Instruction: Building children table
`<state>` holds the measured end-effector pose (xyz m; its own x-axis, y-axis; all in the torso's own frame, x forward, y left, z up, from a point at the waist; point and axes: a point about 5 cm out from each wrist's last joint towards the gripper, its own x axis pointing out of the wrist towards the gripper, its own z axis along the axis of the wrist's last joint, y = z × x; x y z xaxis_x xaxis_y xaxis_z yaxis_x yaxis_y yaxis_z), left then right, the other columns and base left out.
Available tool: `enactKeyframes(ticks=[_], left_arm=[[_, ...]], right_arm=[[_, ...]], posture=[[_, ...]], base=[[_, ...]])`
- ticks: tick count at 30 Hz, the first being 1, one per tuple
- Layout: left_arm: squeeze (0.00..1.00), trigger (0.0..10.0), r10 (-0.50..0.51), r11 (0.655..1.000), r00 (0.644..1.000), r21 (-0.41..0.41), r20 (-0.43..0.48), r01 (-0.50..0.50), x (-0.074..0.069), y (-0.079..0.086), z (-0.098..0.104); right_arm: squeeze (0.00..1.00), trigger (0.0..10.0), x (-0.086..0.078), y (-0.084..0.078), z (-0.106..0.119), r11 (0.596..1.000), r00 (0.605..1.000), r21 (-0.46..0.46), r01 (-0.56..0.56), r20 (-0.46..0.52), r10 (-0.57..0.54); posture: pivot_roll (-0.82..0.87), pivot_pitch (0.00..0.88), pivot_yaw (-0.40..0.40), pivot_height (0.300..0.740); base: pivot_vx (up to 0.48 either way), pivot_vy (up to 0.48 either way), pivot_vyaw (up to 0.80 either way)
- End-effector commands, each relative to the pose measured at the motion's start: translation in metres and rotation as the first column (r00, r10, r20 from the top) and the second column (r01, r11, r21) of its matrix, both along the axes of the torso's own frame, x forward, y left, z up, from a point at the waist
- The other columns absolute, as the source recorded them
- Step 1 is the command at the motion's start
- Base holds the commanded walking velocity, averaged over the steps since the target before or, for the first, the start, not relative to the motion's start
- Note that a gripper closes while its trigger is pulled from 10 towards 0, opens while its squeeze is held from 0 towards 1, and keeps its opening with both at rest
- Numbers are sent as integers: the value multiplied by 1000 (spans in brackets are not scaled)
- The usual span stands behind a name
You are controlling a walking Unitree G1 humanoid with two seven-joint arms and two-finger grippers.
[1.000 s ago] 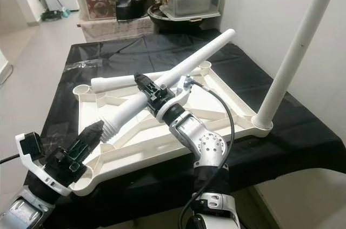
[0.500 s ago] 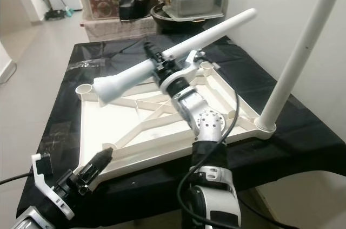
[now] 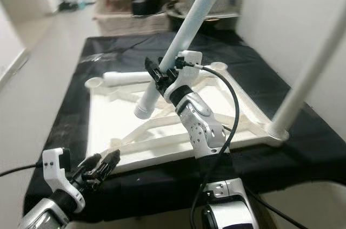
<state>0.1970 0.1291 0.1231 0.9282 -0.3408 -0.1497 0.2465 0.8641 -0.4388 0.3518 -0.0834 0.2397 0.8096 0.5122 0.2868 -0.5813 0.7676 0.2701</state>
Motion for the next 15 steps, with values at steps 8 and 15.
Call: enactKeyframes(ticks=[8,15], left_arm=[[0,10000,68,984,993,160,101,-83,7,-3,11],[0,10000,112,959,975,238,189,-157,14,0,23]], right_arm=[[0,10000,-3,7,6,1000,998,3,-10,55,10],[0,10000,-6,10,2,1000,998,-6,-3,67,4]], posture=[[34,0,5,740],[21,0,2,740]], base=[[0,0,800],[0,0,800]])
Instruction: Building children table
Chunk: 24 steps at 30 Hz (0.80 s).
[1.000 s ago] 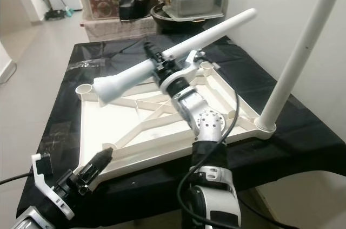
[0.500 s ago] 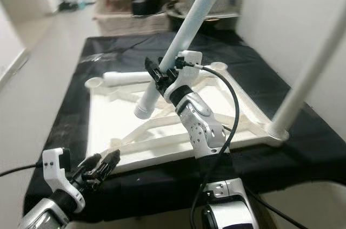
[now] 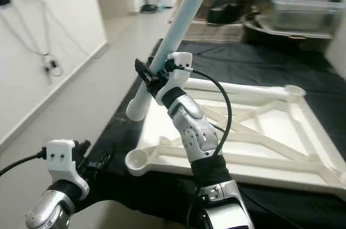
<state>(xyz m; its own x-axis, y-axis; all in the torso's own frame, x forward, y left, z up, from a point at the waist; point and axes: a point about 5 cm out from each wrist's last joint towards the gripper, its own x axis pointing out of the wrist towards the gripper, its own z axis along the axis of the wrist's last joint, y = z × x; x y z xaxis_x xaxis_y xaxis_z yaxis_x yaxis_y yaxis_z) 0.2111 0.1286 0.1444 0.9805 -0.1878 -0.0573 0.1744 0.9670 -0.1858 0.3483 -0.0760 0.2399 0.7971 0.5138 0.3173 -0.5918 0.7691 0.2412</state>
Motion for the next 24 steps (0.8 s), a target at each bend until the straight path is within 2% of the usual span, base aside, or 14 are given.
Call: enactKeyframes(ticks=[1,5,10,19,24], left_arm=[[0,10000,22,999,999,40,33,-23,1,1,4],[0,10000,48,994,997,99,63,-54,3,-1,3],[0,10000,59,991,995,118,75,-67,2,-2,3],[0,10000,84,991,996,101,44,-88,2,-1,-3],[0,10000,90,989,995,117,36,-94,1,-1,-5]], right_arm=[[0,10000,-4,3,1,1000,1000,-4,-5,28,5],[0,10000,-6,3,-4,1000,1000,-8,18,16,-18],[0,10000,-8,3,-9,1000,1000,-13,20,9,-20],[0,10000,-11,7,-17,1000,1000,-27,16,1,-16],[0,10000,-9,5,-18,999,1000,-31,22,-4,-22]], posture=[[-4,0,2,740],[-12,0,19,740],[-13,0,25,740],[-8,0,24,740],[-5,0,18,740]], base=[[0,0,0],[0,0,0],[0,0,0],[0,0,0],[-274,0,0]])
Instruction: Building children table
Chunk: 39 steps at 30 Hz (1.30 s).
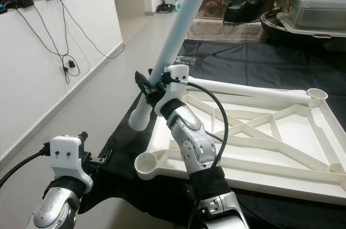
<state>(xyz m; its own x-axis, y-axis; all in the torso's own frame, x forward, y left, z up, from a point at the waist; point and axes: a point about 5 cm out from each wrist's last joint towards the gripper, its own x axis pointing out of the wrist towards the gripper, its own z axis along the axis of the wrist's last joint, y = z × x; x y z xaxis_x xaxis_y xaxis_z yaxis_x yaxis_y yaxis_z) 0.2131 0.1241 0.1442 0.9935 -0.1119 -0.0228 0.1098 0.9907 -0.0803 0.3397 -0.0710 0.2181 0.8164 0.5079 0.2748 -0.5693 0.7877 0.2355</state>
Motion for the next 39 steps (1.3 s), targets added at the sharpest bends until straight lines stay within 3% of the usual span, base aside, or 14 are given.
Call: enactKeyframes(ticks=[1,27,39], left_arm=[[0,10000,21,1000,1000,17,-18,-21,-1,4,-5],[0,10000,84,995,996,55,17,-85,2,10,0],[0,10000,167,978,969,97,183,-187,12,20,37]], right_arm=[[0,10000,-1,0,3,1000,1000,1,2,29,-2],[0,10000,-1,2,2,1000,999,-3,10,33,-10],[0,10000,-7,-2,12,996,991,-26,89,104,-86]], posture=[[-5,0,18,740],[32,0,12,740],[34,0,7,740]], base=[[-281,0,0],[-45,0,0],[0,0,-727]])
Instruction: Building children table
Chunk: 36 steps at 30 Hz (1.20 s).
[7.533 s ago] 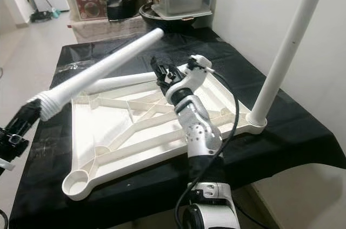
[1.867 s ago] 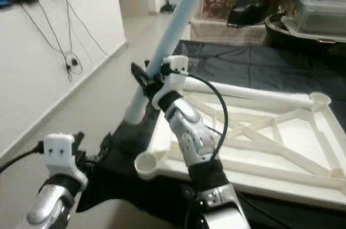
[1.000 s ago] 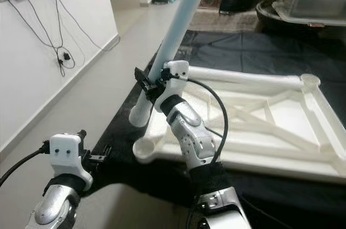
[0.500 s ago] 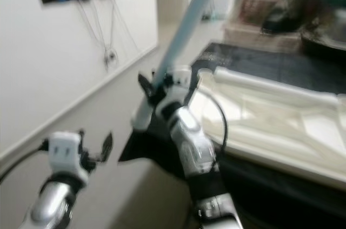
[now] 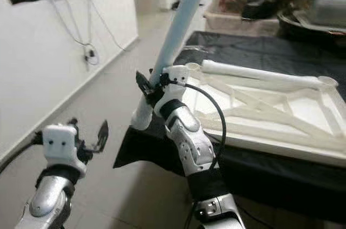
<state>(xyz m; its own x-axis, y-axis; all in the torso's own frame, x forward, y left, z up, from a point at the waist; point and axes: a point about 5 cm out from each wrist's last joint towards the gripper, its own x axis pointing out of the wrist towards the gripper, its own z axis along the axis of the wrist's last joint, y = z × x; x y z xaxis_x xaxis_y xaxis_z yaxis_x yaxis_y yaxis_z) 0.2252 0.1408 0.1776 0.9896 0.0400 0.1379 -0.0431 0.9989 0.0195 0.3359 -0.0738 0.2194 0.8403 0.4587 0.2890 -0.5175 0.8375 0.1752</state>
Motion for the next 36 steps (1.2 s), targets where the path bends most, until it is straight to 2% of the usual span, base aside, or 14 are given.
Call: enactKeyframes(ticks=[1,5,9,11,20,24,31,36], left_arm=[[0,10000,22,1000,1000,18,10,-22,0,3,4],[0,10000,70,995,992,57,108,-76,4,9,27],[0,10000,105,990,983,73,149,-117,7,13,37],[0,10000,112,990,982,72,151,-124,7,14,38],[0,10000,137,986,982,78,130,-147,7,17,34],[0,10000,155,984,979,69,130,-165,7,19,34],[0,10000,165,978,975,101,147,-181,8,21,37],[0,10000,165,976,975,121,146,-183,8,21,36]], right_arm=[[0,10000,-3,1,11,1000,998,13,11,60,-12],[0,10000,-8,2,32,999,986,7,37,163,-37],[0,10000,-10,0,40,998,978,10,54,200,-55],[0,10000,-10,0,41,998,976,10,61,208,-62],[0,10000,-9,0,38,997,975,-6,82,209,-79],[0,10000,-8,0,34,995,977,-17,93,192,-89],[0,10000,-9,2,32,996,978,-20,84,194,-79],[0,10000,-9,4,30,997,979,-28,73,192,-67]], posture=[[34,0,7,740],[33,0,9,740],[30,0,9,740],[32,0,7,740],[32,0,7,740],[32,0,7,740],[31,0,10,740],[32,0,8,740]], base=[[0,0,-788],[0,0,-788],[0,0,-788],[0,0,-800],[0,0,0],[0,0,-800],[0,0,0],[309,0,0]])
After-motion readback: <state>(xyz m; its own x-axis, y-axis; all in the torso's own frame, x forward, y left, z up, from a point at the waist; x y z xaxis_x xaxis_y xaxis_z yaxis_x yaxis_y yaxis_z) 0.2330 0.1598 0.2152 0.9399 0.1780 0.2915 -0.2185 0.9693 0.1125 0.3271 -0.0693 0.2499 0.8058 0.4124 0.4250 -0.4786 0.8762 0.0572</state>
